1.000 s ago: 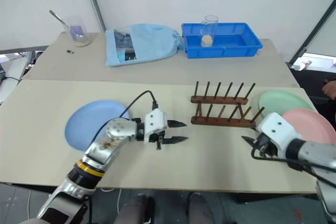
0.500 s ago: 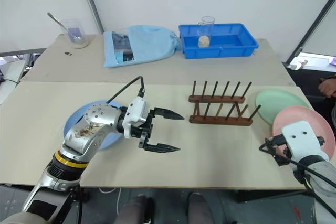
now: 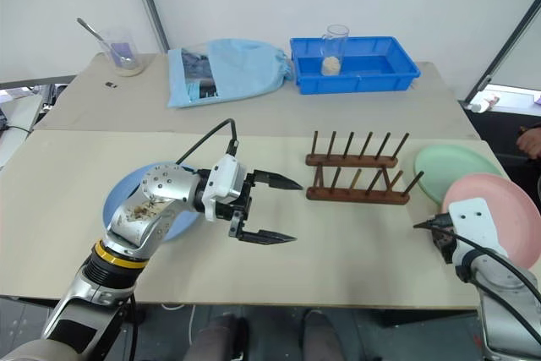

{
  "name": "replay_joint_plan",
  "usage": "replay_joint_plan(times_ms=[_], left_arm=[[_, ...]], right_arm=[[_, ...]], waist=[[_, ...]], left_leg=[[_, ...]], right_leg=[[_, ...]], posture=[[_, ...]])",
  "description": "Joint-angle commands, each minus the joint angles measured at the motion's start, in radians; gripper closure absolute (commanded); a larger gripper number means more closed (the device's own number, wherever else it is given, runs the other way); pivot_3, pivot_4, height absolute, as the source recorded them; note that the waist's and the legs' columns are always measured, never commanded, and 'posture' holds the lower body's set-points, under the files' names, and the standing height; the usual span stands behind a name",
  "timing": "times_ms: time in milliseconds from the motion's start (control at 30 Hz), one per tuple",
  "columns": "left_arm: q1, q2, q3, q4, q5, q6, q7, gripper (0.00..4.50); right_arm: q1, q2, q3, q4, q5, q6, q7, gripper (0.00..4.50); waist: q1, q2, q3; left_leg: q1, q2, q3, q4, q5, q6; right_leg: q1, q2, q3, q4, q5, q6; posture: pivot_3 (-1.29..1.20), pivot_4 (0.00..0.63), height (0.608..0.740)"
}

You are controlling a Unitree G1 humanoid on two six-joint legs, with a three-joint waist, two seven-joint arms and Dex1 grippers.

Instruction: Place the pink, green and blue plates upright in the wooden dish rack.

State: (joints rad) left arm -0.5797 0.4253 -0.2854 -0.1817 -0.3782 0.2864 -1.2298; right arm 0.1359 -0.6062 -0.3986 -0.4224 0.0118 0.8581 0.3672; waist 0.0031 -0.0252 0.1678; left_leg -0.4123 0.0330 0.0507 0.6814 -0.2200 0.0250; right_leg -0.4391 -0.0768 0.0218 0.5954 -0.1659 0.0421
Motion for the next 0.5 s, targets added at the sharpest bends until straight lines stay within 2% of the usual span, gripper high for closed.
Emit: replay_joint_plan(times_ms=[33,133,167,400,500], left_arm=[[-0.018,-0.005,0.004,-0.031,-0.011,-0.003,0.009,0.0],[-0.019,-0.006,0.004,-0.03,-0.011,-0.002,0.012,0.0],[-0.02,-0.006,0.004,-0.029,-0.01,-0.003,0.012,0.0],[-0.021,-0.006,0.007,-0.025,-0.01,-0.002,0.016,0.0],[-0.016,0.004,0.024,-0.033,-0.031,0.02,0.018,0.0]], right_arm=[[0.005,0.007,-0.017,-0.039,-0.003,0.007,-0.022,3.28],[0.012,0.016,-0.018,-0.054,-0.001,0.014,-0.028,4.27],[0.013,0.018,-0.018,-0.06,0.001,0.016,-0.03,4.45],[0.028,0.011,-0.031,-0.119,0.008,0.023,-0.024,4.45],[0.067,-0.012,-0.072,-0.221,0.004,0.017,-0.005,4.45]], waist=[[0.0,0.0,0.0],[-0.003,0.0,0.0],[-0.004,0.0,0.0],[-0.005,-0.001,-0.001],[-0.006,0.0,-0.001]], left_leg=[[0.0,0.0,0.0,0.0,0.0,0.0],[0.0,0.0,0.0,0.0,0.0,0.0],[0.0,0.0,0.0,0.0,0.0,0.0],[0.001,0.001,0.0,0.0,0.0,0.0],[0.001,0.001,0.0,0.0,0.0,0.0]], right_leg=[[0.0,0.0,0.0,0.0,0.0,0.0],[0.0,0.0,0.0,0.0,0.0,0.0],[0.0,0.0,0.0,0.0,0.0,0.0],[0.0,0.0,0.0,0.0,0.0,0.0],[0.0,0.0,0.0,0.0,0.0,0.0]], posture=[[0.0,0.15,0.74],[0.0,0.15,0.74],[0.0,0.15,0.74],[0.0,0.15,0.74],[0.0,0.15,0.74]])
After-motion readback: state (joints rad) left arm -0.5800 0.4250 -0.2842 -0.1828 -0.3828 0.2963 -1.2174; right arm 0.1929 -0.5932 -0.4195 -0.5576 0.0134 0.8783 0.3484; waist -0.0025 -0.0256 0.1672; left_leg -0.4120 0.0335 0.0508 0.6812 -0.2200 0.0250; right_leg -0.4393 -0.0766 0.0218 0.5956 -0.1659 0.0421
